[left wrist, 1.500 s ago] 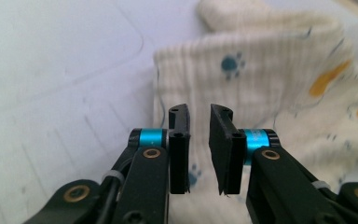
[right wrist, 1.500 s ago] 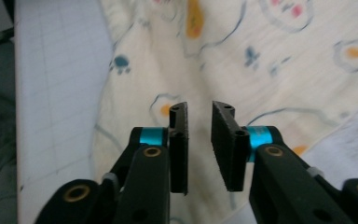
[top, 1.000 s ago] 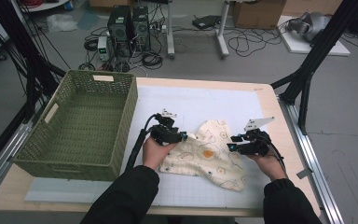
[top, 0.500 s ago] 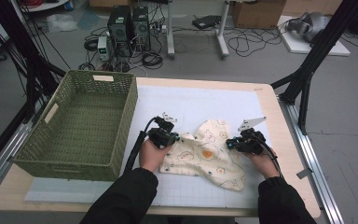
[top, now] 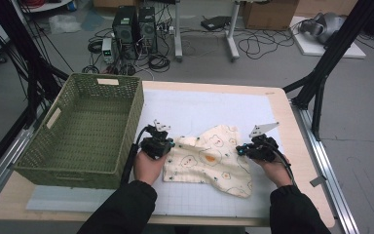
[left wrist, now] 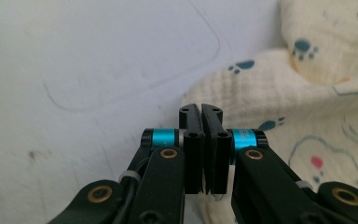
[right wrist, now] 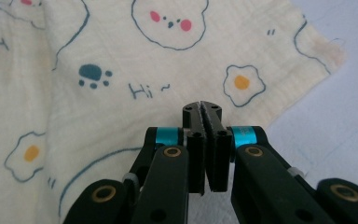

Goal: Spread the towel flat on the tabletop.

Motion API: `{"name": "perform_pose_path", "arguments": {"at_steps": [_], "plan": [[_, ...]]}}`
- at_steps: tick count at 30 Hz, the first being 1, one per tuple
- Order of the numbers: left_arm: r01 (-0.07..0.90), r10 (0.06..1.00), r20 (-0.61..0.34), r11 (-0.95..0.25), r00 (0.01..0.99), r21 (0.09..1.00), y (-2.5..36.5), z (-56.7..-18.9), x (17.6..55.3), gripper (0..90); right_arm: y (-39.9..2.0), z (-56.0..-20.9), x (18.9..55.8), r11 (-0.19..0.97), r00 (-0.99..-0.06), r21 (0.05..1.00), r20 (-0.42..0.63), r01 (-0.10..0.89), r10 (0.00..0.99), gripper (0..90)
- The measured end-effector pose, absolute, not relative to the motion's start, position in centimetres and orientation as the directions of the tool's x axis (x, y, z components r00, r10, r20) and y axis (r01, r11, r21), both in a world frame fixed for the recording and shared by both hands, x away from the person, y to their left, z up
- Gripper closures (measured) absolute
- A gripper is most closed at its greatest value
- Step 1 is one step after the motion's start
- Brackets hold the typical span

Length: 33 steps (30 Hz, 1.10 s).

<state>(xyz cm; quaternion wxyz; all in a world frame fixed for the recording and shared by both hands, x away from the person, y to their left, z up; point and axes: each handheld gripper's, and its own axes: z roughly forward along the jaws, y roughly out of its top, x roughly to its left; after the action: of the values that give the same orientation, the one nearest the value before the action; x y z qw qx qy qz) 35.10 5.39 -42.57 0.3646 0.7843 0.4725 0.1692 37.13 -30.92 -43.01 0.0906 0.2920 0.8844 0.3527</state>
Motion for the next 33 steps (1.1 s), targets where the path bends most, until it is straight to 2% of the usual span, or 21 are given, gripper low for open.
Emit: {"name": "perform_pose_path", "arguments": {"at_steps": [4, 7, 11, 15, 19, 20, 21, 25, 26, 29, 31, 33], "plan": [[0.651, 0.836, -0.134, -0.302, 0.531, 0.697, 5.4, -43.5, 34.5, 86.9, -31.0, -43.3, 36.6, 0.618, -0.828, 0.63, 0.074, 0.471, 0.556, 88.8], [0.639, 0.829, -0.145, -0.292, 0.54, 0.712, 5.5, -43.2, 34.2, 85.9, -31.1, -42.9, 36.0, 0.631, -0.84, 0.619, 0.088, 0.467, 0.535, 88.8], [0.623, 0.818, -0.182, -0.252, 0.546, 0.74, 5.8, -42.0, 34.3, 76.1, -31.2, -42.3, 35.7, 0.631, -0.847, 0.629, 0.083, 0.454, 0.526, 88.4], [0.581, 0.788, -0.194, -0.239, 0.584, 0.778, 5.2, -39.9, 34.8, 70.4, -31.4, -41.4, 36.2, 0.592, -0.836, 0.668, 0.087, 0.452, 0.541, 81.6], [0.552, 0.781, -0.178, -0.241, 0.599, 0.799, 4.6, -39.1, 35.4, 68.5, -31.3, -40.8, 36.8, 0.56, -0.825, 0.694, 0.089, 0.453, 0.558, 75.2], [0.542, 0.784, -0.172, -0.235, 0.596, 0.807, 4.1, -39.0, 36.0, 67.8, -31.2, -40.9, 37.3, 0.547, -0.812, 0.701, 0.078, 0.458, 0.579, 70.0], [0.542, 0.784, -0.172, -0.235, 0.596, 0.807, 4.1, -39.0, 36.0, 67.4, -31.2, -40.9, 37.3, 0.547, -0.812, 0.701, 0.078, 0.458, 0.579, 70.0], [0.576, 0.779, -0.207, -0.229, 0.592, 0.785, 3.2, -40.1, 37.8, 65.0, -31.0, -41.5, 38.3, 0.538, -0.795, 0.7, 0.07, 0.469, 0.602, 67.0], [0.598, 0.771, -0.229, -0.232, 0.594, 0.767, 2.9, -40.9, 38.6, 63.6, -31.1, -42.0, 38.8, 0.536, -0.78, 0.691, 0.064, 0.485, 0.622, 63.7], [0.625, 0.781, -0.23, -0.247, 0.581, 0.74, 2.4, -41.8, 39.2, 59.9, -31.4, -42.7, 39.5, 0.531, -0.762, 0.677, 0.069, 0.51, 0.644, 61.0], [0.638, 0.785, -0.224, -0.264, 0.578, 0.723, 2.1, -42.5, 39.5, 60.0, -31.5, -42.9, 39.7, 0.533, -0.755, 0.669, 0.065, 0.518, 0.652, 60.8], [0.642, 0.784, -0.206, -0.295, 0.586, 0.708, 1.7, -43.1, 39.6, 70.1, -31.3, -43.5, 40.0, 0.541, -0.753, 0.657, 0.064, 0.525, 0.655, 61.7]]}}
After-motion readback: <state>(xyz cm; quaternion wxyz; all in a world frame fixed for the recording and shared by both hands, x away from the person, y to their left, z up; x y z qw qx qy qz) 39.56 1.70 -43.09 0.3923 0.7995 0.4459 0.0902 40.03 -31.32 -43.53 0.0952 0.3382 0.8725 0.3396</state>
